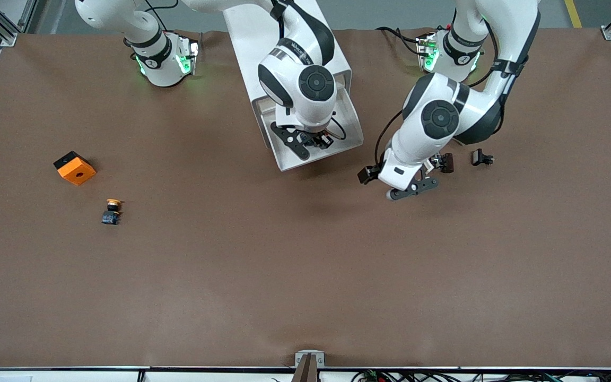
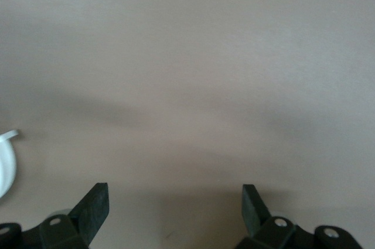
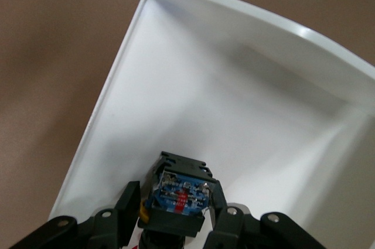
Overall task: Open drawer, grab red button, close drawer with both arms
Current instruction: 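Push the drawer closed with the left gripper while the right gripper carries the button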
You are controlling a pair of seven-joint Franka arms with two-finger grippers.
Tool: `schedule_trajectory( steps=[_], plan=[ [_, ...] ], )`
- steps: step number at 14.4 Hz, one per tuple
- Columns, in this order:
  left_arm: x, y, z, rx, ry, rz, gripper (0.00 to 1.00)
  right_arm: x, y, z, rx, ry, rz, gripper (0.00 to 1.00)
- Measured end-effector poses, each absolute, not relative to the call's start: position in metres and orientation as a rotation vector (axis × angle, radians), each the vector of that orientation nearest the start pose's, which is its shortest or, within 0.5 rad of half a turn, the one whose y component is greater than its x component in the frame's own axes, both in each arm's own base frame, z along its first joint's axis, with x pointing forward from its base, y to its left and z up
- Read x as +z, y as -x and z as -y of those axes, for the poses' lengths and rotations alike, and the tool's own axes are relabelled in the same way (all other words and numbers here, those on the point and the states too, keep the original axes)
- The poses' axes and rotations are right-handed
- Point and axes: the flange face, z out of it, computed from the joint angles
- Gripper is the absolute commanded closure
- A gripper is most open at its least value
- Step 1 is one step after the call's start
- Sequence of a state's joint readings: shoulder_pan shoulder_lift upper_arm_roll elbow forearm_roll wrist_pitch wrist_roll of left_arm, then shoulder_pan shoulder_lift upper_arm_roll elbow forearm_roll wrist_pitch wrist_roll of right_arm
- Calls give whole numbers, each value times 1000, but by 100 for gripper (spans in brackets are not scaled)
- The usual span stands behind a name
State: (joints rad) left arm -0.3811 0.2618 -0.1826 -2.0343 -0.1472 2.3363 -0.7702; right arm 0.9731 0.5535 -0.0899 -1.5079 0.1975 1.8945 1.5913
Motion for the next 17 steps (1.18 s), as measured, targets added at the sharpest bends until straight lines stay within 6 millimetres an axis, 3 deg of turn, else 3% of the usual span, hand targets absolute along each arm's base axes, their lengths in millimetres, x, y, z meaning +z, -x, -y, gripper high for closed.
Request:
schedule_trajectory(
  steps=[4,7,10,13,17],
  plan=[
    [278,-460,331,25,3294,450,0,341,-422,-544,275,2979,-1229,91],
    [273,-446,341,46,3295,441,0,358,-434,-537,285,2979,-1254,91],
    [276,-438,353,45,3307,447,0,390,-453,-516,332,3013,-1252,91],
    [277,-432,365,26,3321,473,0,431,-483,-468,421,3083,-1109,91],
    [273,-420,396,30,3335,573,0,486,-521,-375,537,3142,-709,91]
  ],
)
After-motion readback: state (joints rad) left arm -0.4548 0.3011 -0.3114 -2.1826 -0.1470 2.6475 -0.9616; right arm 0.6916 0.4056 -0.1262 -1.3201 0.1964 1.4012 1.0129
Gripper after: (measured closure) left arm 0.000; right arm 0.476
